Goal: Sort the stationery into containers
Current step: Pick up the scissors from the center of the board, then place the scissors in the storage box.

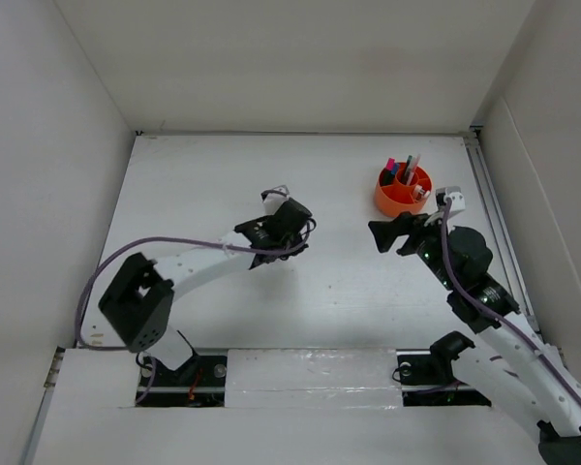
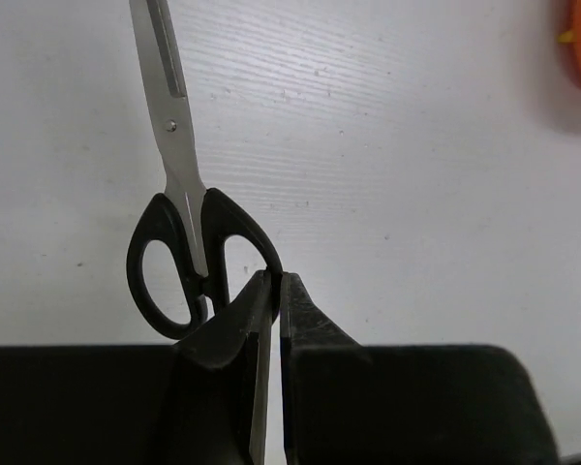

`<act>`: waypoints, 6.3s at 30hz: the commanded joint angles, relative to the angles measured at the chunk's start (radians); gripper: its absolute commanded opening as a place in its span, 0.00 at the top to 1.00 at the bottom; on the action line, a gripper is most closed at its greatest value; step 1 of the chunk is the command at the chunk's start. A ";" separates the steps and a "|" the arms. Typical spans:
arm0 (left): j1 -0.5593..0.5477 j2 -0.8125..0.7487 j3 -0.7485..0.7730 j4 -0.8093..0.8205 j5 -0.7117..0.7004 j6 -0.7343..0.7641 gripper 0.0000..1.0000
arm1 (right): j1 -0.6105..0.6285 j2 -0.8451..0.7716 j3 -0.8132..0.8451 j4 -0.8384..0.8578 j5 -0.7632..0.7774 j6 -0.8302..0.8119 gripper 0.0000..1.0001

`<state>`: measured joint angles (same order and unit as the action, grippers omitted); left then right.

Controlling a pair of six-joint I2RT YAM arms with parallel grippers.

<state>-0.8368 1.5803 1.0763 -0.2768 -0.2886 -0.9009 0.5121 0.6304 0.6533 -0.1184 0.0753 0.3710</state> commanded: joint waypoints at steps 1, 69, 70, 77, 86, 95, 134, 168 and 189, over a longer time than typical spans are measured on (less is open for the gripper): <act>0.005 -0.159 -0.085 0.085 -0.058 0.117 1.00 | -0.044 0.015 0.005 0.125 -0.115 0.049 0.07; -0.139 -0.533 -0.385 0.387 0.095 0.355 1.00 | 0.175 0.896 0.232 0.690 -0.428 0.267 1.00; -0.139 -0.533 -0.385 0.378 0.085 0.355 1.00 | 0.175 0.884 0.211 0.709 -0.419 0.267 1.00; -0.139 -0.569 -0.374 0.360 0.075 0.355 0.24 | 0.118 0.810 0.149 0.734 -0.367 0.206 1.00; -0.139 -0.641 -0.192 -0.133 -0.122 0.193 0.00 | -0.147 0.675 0.124 0.754 -0.509 0.002 1.00; -0.139 -0.779 -0.107 -0.332 -0.126 0.220 0.00 | -0.449 0.787 0.267 0.734 -0.966 -0.188 1.00; -0.139 -0.802 -0.199 -0.134 0.233 0.408 0.00 | -0.666 1.158 0.562 0.623 -1.126 -0.336 1.00; -0.139 -0.918 -0.208 -0.098 0.304 0.438 0.00 | -0.666 1.169 0.509 0.530 -1.059 -0.376 1.00; -0.139 -0.957 -0.217 -0.088 0.333 0.456 0.00 | -0.675 1.178 0.542 0.404 -1.069 -0.411 0.88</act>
<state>-0.9741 0.6376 0.8593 -0.4004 0.0307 -0.4603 -0.1638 1.8145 1.1625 0.2737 -0.9722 -0.0128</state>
